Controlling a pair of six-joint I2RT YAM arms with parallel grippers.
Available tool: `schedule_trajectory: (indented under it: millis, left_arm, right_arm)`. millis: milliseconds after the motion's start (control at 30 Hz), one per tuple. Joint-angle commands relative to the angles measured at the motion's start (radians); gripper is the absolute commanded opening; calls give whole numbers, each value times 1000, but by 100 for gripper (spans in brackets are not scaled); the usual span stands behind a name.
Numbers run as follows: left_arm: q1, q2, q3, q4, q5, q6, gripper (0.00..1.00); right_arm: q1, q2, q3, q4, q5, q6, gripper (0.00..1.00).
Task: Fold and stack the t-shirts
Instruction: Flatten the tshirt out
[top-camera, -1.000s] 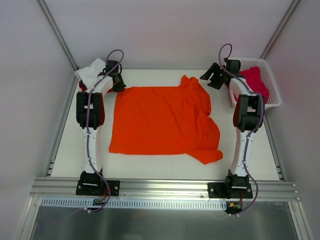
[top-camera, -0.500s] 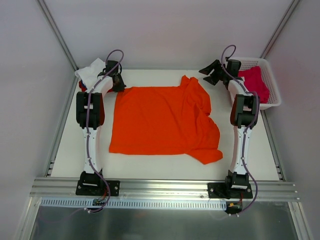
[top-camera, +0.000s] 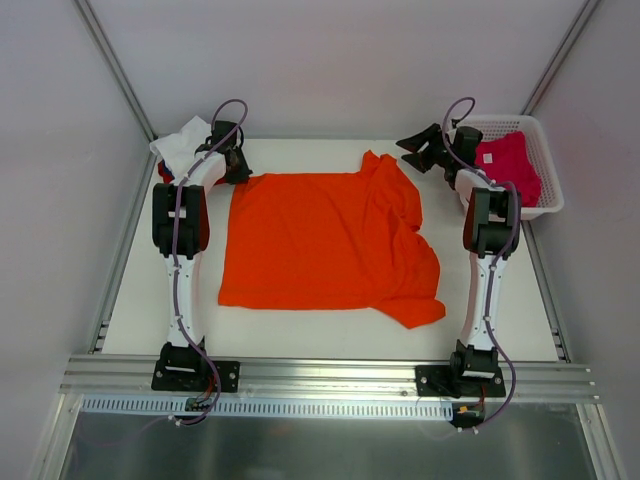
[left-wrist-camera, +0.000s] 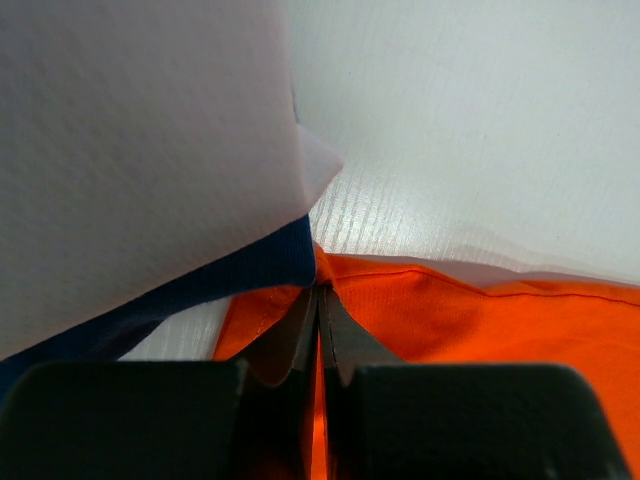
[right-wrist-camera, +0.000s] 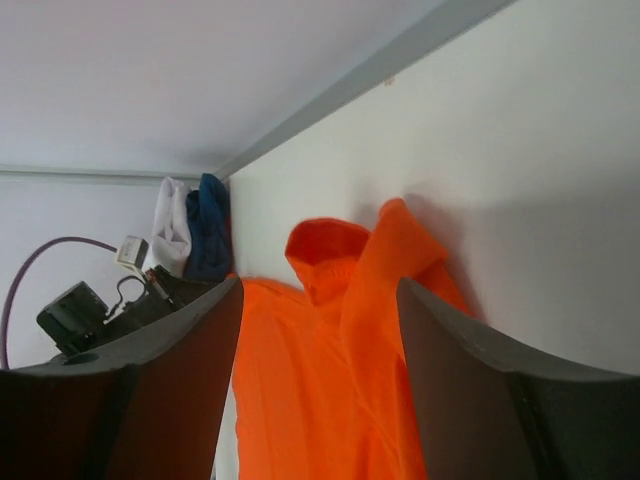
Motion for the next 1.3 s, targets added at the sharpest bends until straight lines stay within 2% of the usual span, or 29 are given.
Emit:
schedule_trajectory:
  millis: [0, 167, 333, 500, 700, 1067, 1267]
  left_arm:
    - [1, -4, 31, -19, 6, 18, 0]
    - [0, -2, 29, -21, 6, 18, 0]
    - [1, -4, 29, -19, 6, 20, 0]
    - [1, -4, 29, -21, 6, 21, 0]
    - [12, -1, 32, -21, 38, 4, 0]
    - [41, 5, 29, -30, 40, -49, 0]
    - [41, 2, 26, -30, 52, -45, 0]
  right_arm:
    - [-6, -73, -108, -149, 73, -90, 66]
    - [9, -161, -167, -270, 159, -233, 66]
    - [52, -178, -83, -476, 288, -424, 67]
    - [101, -138, 29, -574, 327, -485, 67]
    - [120, -107, 122, -600, 316, -501, 67]
    - [123, -104, 132, -577, 319, -504, 67]
    - [121, -54, 191, -570, 324, -506, 66]
